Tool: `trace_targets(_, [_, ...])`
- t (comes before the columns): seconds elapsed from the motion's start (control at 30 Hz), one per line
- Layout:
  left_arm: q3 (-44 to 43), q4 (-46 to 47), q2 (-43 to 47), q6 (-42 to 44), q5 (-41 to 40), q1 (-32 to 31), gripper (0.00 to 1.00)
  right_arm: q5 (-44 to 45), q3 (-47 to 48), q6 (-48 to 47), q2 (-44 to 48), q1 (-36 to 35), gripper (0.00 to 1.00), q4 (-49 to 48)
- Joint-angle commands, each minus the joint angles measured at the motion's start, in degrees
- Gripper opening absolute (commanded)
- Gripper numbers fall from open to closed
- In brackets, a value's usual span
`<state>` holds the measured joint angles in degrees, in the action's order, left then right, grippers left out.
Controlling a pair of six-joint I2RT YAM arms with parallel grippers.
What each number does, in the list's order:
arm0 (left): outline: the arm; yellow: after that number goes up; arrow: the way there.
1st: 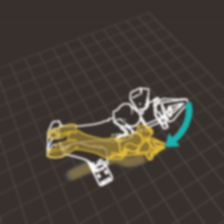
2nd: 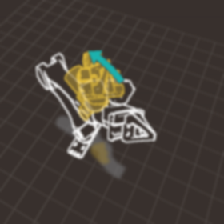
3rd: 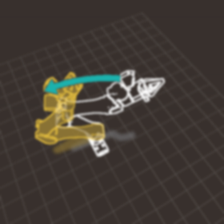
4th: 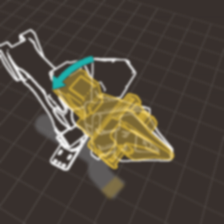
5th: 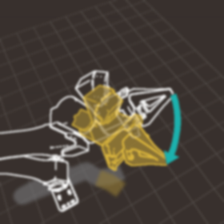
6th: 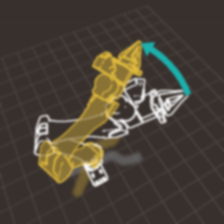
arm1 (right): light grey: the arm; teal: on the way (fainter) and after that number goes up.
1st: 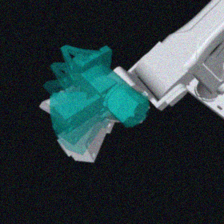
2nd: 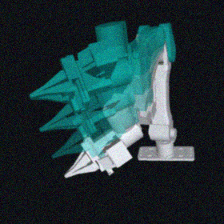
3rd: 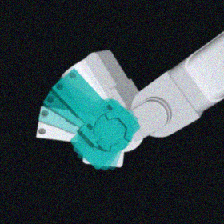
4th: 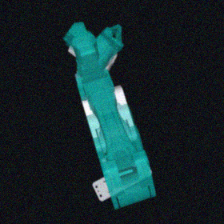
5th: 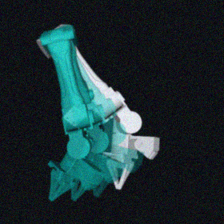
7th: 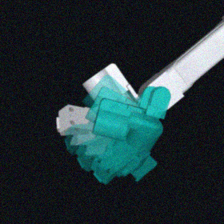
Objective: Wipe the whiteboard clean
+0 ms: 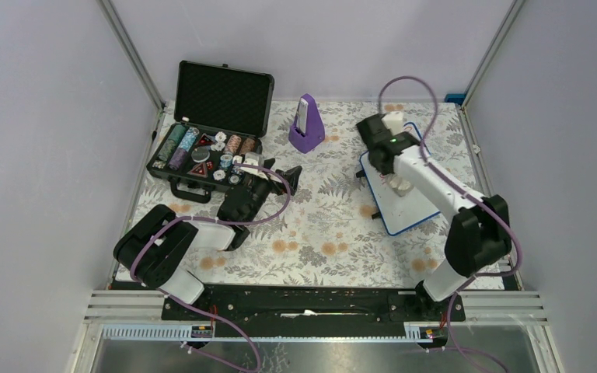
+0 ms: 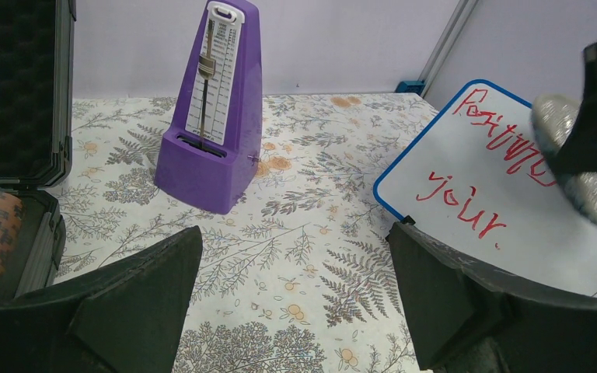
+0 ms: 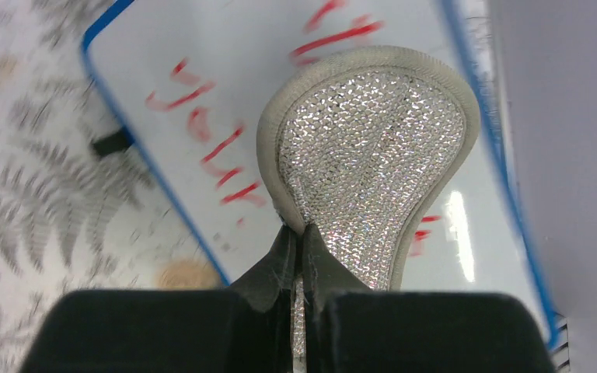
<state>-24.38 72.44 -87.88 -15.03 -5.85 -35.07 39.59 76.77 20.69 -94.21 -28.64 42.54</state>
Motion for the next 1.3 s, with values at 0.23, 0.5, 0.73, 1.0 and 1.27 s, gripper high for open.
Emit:
trace_targets(0.23, [-0.8,1.8,0.0,0.2,-1.0,0.3,0.99,-0.7,-1.2,0.2,-10.2,5.3,0.00,-0.2])
trace_targets(0.5, [-0.8,1.8,-0.2,0.1,-1.3,0.4,0.99,-7.8,-7.1,4.2,-19.6,-3.7,0.00,-6.4])
trace_targets(0.73, [-1.1,1.6,-0.5,0.1,-1.1,0.5,0.99,-5.7,-0.8,0.4,-11.6,-3.8,0.00,-2.7])
trace_targets(1.0, [-1.0,1.6,-0.3,0.0,-1.0,0.5,0.99,2.0,8.2,-5.2,-7.7,3.4,0.00,1.1])
trace_targets(1.27, [-0.7,1.6,0.2,0.0,-1.1,0.7,0.99,4.6,5.3,-3.3,-16.0,4.9,0.00,0.1])
